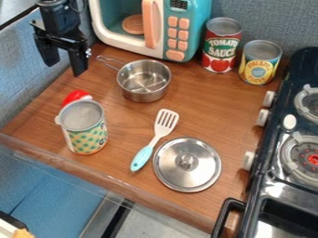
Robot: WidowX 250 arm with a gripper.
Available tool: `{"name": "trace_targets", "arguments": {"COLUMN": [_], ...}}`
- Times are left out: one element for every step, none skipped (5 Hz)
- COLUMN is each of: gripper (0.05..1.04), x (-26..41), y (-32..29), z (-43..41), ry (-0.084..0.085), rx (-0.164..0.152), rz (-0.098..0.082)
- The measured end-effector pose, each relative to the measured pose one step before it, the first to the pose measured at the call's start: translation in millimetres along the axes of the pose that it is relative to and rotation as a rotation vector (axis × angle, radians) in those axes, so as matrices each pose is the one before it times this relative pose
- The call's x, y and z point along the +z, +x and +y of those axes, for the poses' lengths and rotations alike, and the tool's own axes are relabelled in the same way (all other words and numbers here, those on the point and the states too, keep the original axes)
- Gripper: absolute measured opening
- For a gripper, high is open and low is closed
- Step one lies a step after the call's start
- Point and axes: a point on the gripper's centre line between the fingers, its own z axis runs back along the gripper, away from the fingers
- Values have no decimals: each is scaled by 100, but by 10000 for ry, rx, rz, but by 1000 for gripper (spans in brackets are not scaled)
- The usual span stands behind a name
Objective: Move the silver pot to the right side of the table
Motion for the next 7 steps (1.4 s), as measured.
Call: {"name": "trace_targets", "arguments": {"gripper": [1001, 1001, 1001, 1001, 1001, 1001, 1001], "x": [-1404, 78, -58, -675, -1320, -2198, -446], "y": [-43, 1761, 2448, 2246, 1680, 468, 510], "z": [-441, -3290, -2507, -1359, -922, -1274, -959], "ry": [-236, -234, -73, 11, -67, -178, 84], "rx": [-61, -859, -761, -360, -206, -218, -257], "rz": [324, -153, -151, 51, 125, 462, 89]}}
